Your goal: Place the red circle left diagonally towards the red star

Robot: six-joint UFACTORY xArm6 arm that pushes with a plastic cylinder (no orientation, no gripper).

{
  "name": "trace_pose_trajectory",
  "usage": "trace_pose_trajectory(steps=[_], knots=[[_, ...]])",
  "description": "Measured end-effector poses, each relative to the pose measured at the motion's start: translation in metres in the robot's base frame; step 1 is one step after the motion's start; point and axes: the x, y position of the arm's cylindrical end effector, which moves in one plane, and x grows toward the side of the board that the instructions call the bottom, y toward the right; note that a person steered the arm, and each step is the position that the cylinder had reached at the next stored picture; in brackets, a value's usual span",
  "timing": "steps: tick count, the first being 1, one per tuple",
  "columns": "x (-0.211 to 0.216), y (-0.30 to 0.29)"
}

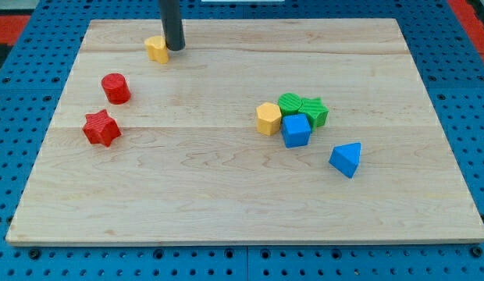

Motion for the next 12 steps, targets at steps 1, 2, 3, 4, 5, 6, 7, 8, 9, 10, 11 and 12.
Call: trace_pose_trajectory(steps=[1, 2, 3, 4, 5, 6, 7, 8, 9, 10, 11, 12], knots=[[0.01, -0.06], [0.026, -0.073], [0.065, -0.073], [0.116, -0.073], [0.139, -0.062], [0.174, -0.048], [0.209, -0.038], [0.217, -0.042], [0.258, -0.047], [0.3, -0.07], [0.331, -0.119], [0.365, -0.162]])
